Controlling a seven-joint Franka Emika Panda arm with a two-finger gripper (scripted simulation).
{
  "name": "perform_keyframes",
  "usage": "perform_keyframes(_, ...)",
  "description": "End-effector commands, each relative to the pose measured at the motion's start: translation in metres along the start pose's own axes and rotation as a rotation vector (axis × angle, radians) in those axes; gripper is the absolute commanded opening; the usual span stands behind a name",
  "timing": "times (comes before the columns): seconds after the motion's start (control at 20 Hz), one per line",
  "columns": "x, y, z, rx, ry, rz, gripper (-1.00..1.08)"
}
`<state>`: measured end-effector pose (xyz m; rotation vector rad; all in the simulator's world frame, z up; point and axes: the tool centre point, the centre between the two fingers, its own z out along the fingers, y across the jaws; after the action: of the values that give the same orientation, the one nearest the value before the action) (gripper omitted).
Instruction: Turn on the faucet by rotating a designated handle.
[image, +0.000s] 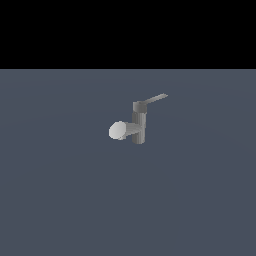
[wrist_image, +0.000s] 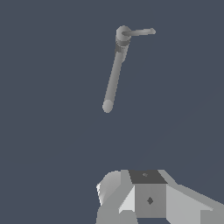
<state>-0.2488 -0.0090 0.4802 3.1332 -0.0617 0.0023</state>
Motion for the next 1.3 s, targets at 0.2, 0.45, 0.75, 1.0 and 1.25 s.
perform_keyframes(0.2, 0.002, -0.006, 0.002, -0.005, -0.002, -0.011, -1.0)
perform_keyframes(0.45, 0.004, -0.021, 0.005, -0.02, -0.006, -0.043, -1.0)
perform_keyframes(0.75, 0.005, -0.021, 0.005, -0.017, -0.007, -0.037, -1.0)
perform_keyframes(1.0, 0.016, -0.021, 0.007, 0.0, -0.01, 0.002, -1.0)
perform_keyframes(1.25, 0.036, -0.02, 0.012, 0.031, -0.016, 0.079, -1.0)
